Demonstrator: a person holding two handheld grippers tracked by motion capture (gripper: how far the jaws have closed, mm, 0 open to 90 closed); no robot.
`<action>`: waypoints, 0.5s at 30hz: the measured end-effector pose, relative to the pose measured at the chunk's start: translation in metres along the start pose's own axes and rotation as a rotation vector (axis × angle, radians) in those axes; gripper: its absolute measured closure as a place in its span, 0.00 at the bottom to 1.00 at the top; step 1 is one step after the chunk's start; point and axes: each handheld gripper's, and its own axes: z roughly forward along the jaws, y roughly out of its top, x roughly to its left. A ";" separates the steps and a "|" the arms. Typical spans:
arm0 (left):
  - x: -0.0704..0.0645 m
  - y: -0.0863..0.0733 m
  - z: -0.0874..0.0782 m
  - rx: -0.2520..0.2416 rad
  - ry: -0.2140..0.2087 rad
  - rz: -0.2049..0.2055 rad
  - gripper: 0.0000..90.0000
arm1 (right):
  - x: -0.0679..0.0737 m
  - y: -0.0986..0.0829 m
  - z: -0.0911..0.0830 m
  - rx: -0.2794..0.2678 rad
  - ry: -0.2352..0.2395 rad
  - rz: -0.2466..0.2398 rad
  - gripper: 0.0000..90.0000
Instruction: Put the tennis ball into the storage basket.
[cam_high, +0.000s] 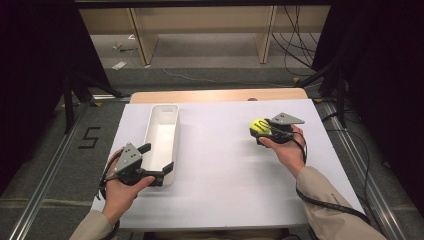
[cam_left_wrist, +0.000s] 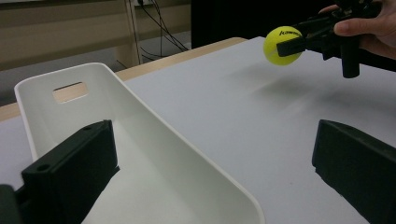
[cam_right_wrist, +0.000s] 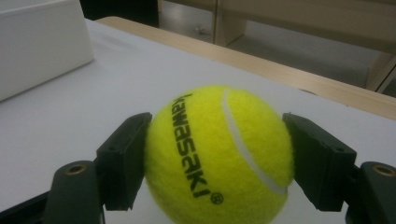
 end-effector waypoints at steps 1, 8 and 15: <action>0.000 0.000 0.000 0.000 0.000 0.000 0.00 | 0.000 0.001 0.000 -0.007 0.003 0.001 0.31; 0.000 0.000 0.000 0.000 0.001 -0.004 0.00 | 0.003 0.004 -0.002 -0.034 0.010 0.003 0.31; 0.000 0.000 0.000 0.000 0.001 -0.003 0.00 | 0.007 0.008 -0.004 -0.059 0.023 -0.001 0.31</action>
